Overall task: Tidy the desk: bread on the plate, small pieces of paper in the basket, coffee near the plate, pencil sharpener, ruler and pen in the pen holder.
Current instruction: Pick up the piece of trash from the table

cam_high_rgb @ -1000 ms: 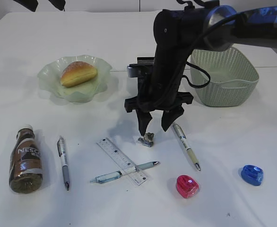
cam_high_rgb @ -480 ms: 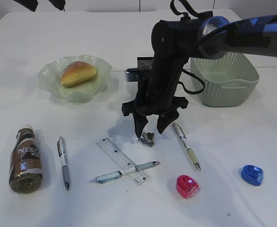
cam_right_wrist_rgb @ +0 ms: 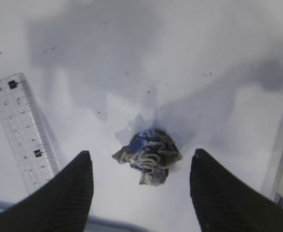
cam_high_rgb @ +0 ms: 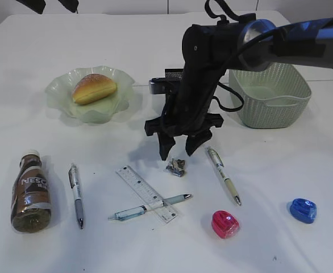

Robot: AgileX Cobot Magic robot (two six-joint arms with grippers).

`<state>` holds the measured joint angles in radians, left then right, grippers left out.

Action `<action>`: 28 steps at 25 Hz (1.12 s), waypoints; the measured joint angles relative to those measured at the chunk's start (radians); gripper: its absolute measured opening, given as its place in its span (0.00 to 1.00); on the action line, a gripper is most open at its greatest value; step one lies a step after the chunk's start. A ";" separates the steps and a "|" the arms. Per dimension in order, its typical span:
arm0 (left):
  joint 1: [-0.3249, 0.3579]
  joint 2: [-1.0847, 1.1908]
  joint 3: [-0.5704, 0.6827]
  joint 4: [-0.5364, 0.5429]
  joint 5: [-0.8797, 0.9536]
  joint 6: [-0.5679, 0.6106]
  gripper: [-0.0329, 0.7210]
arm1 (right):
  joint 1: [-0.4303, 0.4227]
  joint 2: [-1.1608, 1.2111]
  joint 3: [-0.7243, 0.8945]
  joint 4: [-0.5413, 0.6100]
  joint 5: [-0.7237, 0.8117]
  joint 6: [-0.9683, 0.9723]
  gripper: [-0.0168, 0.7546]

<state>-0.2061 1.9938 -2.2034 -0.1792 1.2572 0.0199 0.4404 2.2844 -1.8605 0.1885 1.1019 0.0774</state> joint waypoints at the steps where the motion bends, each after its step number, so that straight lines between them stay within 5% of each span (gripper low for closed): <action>1: 0.000 0.000 0.000 0.000 0.000 0.000 0.74 | 0.000 0.000 0.000 0.000 -0.015 0.000 0.67; 23: 0.000 0.000 0.000 0.038 0.000 0.000 0.74 | 0.000 0.069 0.000 0.002 -0.002 -0.002 0.65; 26: 0.000 0.000 0.000 0.039 0.000 0.000 0.74 | 0.000 0.070 0.000 0.002 -0.002 -0.002 0.59; 28: 0.000 0.000 0.000 0.039 0.000 0.000 0.74 | 0.000 0.071 0.000 0.004 0.000 -0.002 0.42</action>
<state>-0.2061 1.9938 -2.2034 -0.1399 1.2572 0.0199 0.4404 2.3558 -1.8605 0.1922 1.1024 0.0753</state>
